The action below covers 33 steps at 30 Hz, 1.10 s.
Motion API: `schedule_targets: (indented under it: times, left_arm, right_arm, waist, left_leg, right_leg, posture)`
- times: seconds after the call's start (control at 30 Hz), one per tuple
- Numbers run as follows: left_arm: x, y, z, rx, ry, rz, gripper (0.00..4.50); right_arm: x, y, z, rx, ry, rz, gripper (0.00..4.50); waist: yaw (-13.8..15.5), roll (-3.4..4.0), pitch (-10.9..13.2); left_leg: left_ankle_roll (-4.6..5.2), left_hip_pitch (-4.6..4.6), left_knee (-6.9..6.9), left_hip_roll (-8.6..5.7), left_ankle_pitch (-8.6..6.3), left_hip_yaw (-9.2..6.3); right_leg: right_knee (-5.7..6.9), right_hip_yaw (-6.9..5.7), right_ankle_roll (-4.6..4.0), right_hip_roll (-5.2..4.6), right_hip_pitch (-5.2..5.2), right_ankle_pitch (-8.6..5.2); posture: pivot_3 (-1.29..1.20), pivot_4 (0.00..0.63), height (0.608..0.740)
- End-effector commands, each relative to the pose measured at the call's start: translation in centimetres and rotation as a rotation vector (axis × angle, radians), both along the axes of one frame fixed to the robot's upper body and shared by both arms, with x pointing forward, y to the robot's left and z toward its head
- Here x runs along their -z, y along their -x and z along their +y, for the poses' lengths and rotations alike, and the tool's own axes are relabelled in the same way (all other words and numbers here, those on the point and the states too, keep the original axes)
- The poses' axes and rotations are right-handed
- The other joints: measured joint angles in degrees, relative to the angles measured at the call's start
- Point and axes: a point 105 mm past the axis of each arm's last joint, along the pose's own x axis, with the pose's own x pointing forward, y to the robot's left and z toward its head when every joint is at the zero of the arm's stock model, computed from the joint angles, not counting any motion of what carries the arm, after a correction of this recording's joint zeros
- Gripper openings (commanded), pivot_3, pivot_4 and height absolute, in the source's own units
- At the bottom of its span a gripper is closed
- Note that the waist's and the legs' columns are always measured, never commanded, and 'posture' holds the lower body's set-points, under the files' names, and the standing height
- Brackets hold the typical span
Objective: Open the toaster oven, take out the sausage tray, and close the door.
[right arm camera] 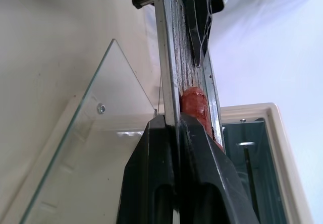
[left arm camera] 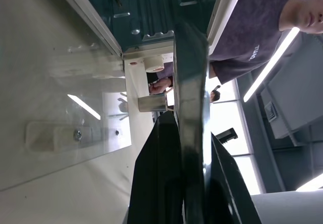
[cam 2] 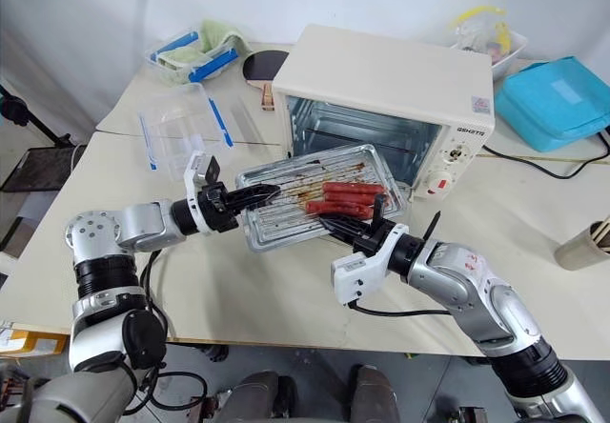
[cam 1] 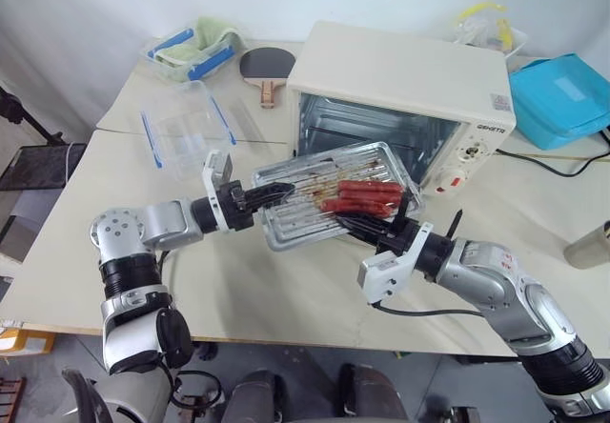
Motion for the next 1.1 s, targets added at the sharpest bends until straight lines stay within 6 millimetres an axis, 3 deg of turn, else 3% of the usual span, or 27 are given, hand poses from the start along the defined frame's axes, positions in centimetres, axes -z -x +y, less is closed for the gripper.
schedule_targets:
  times: [0.03,0.13,0.3,0.4,0.5,0.63,0.67,0.8,0.9,1.1]
  left_arm:
    - [-0.2,0.2,1.4,-0.027,0.056,0.022,0.00]
    - [-0.1,0.6,2.7,-0.066,0.092,0.035,0.00]
    - [0.7,1.6,5.0,-0.174,0.142,0.076,0.00]
    - [1.7,2.8,6.5,-0.221,0.143,0.083,0.00]
    - [2.9,4.1,8.2,-0.269,0.150,0.104,0.00]
    - [3.5,5.4,10.0,-0.369,0.174,0.092,0.00]
    - [3.7,5.7,10.4,-0.389,0.176,0.090,0.00]
    - [3.9,6.6,12.1,-0.518,0.209,0.068,0.00]
    - [4.1,7.4,13.2,-0.621,0.242,0.050,0.00]
    - [4.2,8.4,14.2,-0.796,0.305,0.031,0.00]
  right_arm:
    - [-1.2,0.5,-0.3,-0.016,-0.053,0.000,1.18]
    - [-0.8,1.8,-0.4,-0.083,-0.058,0.052,2.17]
    - [-1.0,2.4,-2.0,-0.096,-0.090,0.097,2.17]
    - [-1.2,1.8,-4.4,-0.038,-0.140,0.143,2.17]
    - [-0.5,2.0,-6.6,-0.030,-0.191,0.311,1.56]
    - [0.4,1.5,-9.8,0.036,-0.255,0.505,0.18]
    - [0.5,1.4,-10.5,0.053,-0.270,0.533,0.03]
    - [2.4,1.0,-13.4,0.171,-0.385,0.682,0.03]
    - [4.6,1.1,-14.5,0.234,-0.447,0.818,0.03]
    - [7.5,0.6,-14.6,0.250,-0.503,0.983,0.03]
  waist:
    - [-0.01,0.00,0.00]
    - [-0.03,0.00,0.00]
    - [-0.13,0.00,0.00]
    - [-0.02,0.00,0.00]
    - [0.09,-0.01,0.01]
    - [0.01,-0.01,0.01]
    - [-0.01,-0.01,0.01]
    - [0.01,-0.01,0.01]
    - [0.03,0.00,0.00]
    - [0.05,0.00,0.00]
  left_leg:
    - [0.00,0.00,0.00,0.00,0.00,0.00]
    - [0.00,0.02,-0.01,0.00,0.00,0.00]
    - [0.00,0.06,-0.02,0.00,0.00,-0.02]
    - [0.00,0.24,-0.03,0.02,0.00,-0.03]
    - [0.01,0.69,-0.14,-0.01,-0.01,-0.01]
    - [0.04,0.92,-0.16,0.02,-0.04,-0.07]
    - [0.03,0.92,-0.16,0.02,-0.04,-0.07]
    - [0.01,0.95,-0.18,0.06,-0.06,-0.06]
    - [0.00,0.94,-0.17,0.07,-0.07,-0.06]
    - [-0.03,0.94,-0.16,0.05,-0.10,-0.03]
  right_leg:
    - [0.00,0.00,0.00,0.00,0.00,0.00]
    - [0.00,0.02,0.00,0.00,0.00,0.00]
    - [0.01,0.11,0.00,-0.02,0.02,0.00]
    - [0.01,0.25,-0.01,-0.02,0.20,0.00]
    - [-0.13,0.24,-0.02,-0.01,0.68,-0.01]
    - [-0.33,0.39,-0.03,-0.02,1.01,-0.01]
    - [-0.33,0.47,-0.03,-0.02,1.01,-0.01]
    - [-0.34,0.57,-0.05,-0.02,1.01,-0.03]
    - [-0.36,0.59,-0.05,-0.04,1.01,-0.03]
    - [-0.38,0.63,-0.05,-0.07,1.01,-0.03]
  posture:
    - [0.00,0.150,0.740]
    - [0.00,0.150,0.740]
    - [0.00,0.150,0.740]
    - [0.00,0.150,0.740]
    - [0.00,0.150,0.740]
    - [0.00,0.150,0.740]
    - [0.00,0.150,0.740]
    - [0.00,0.150,0.740]
    - [0.00,0.150,0.740]
    - [0.00,0.150,0.740]
